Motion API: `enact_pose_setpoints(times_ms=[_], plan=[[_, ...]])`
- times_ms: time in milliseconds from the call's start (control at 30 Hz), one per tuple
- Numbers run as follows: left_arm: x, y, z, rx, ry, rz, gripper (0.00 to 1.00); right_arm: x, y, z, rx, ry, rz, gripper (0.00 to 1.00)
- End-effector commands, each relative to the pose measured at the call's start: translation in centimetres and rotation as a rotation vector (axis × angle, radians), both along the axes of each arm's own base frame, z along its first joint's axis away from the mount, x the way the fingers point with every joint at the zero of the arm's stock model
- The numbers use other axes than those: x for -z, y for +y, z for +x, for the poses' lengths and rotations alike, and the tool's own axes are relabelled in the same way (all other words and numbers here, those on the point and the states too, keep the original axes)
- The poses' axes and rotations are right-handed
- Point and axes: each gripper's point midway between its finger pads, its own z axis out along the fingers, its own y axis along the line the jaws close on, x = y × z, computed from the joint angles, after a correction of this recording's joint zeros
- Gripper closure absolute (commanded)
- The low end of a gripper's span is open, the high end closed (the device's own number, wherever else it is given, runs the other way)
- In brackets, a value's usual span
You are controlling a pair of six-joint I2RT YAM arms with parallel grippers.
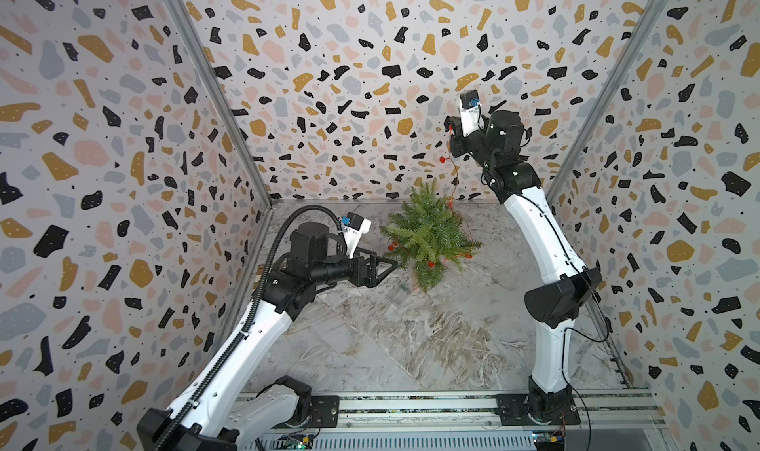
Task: Remove string lights from the small christmas tree
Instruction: Remove the light string from the Christmas tree.
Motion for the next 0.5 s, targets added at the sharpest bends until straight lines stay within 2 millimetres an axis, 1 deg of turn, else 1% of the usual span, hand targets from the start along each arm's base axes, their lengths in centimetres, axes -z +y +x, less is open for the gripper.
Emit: enact_pose_setpoints(times_ms=[0, 67, 200, 333, 467], plan=[[-1.5, -0.1, 0.2, 0.006, -0.043, -0.022, 0.1, -4.4, -1.8, -2.3, 0.034, -0.081, 0.029, 1.0], [-1.6, -0.1, 0.1, 0.007, -0.046, -0.023, 0.1, -4.5, -2.4, -2.3, 0.047, -0.075, 0.03, 1.0], [-1.5, -0.1, 0.1, 0.01, -0.045, -0.023, 0.1, -3.9, -3.8, -2.2, 0.08, -0.042, 0.039, 1.0], [-1.6, -0.1, 0.0, 0.013, -0.048, -0.024, 0.1, -4.5, -5.6, -2.6, 0.119, -0.043, 0.054, 1.0], [-1.6, -0.1, -0.1, 0.015, -0.049, -0.025, 0.1, -5.6, -7.0, -3.1, 0.145, -0.061, 0.063, 1.0]])
